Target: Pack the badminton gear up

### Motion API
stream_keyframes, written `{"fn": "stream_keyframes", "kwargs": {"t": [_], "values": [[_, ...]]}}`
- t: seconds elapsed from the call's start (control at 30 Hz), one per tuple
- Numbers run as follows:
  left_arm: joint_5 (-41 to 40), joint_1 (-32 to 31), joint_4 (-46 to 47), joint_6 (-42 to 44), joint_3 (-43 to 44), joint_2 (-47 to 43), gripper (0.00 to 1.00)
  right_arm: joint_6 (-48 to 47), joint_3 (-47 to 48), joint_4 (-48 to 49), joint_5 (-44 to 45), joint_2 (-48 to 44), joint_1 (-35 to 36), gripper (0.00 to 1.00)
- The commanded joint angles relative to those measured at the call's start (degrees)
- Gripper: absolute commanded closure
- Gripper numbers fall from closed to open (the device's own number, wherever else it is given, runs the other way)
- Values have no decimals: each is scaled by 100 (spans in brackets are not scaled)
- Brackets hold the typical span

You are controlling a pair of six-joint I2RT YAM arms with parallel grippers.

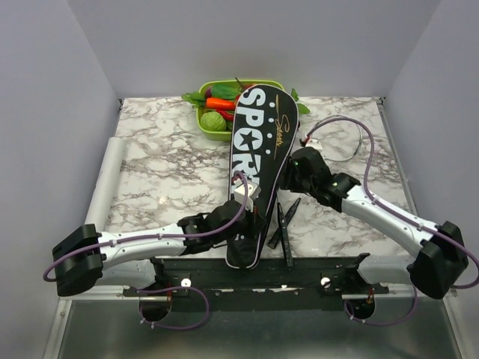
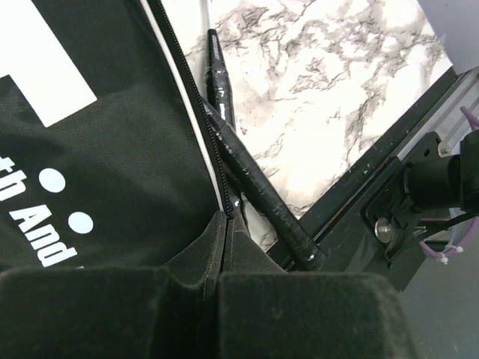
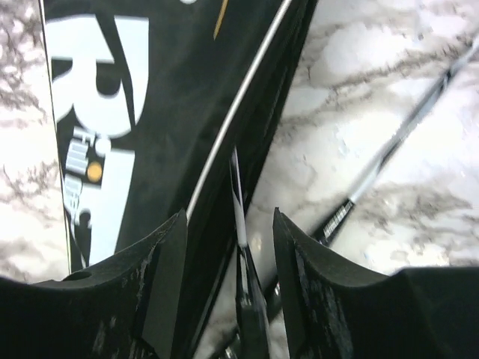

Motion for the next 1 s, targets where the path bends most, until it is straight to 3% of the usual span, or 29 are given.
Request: {"fn": "stream_keyframes", "kwargs": {"t": [0.0, 0.17, 0.4, 0.7, 0.97], "values": [[146, 62, 447, 69, -187, 117, 100, -116, -546, -1018, -838, -654, 13, 42], [286, 150, 746, 68, -363, 240, 100, -46, -1399, -1080, -1720, -1778, 5, 43], [392, 264, 887, 121, -380, 372, 100, 6, -2226, -1107, -3073, -2465, 22, 48], [489, 344, 1019, 104, -389, 390, 100, 437, -3420, -124, -3812, -2625, 22, 50], [498, 379, 1002, 104, -468, 293, 100, 745, -3843, 677, -4085, -2397, 22, 50]]}}
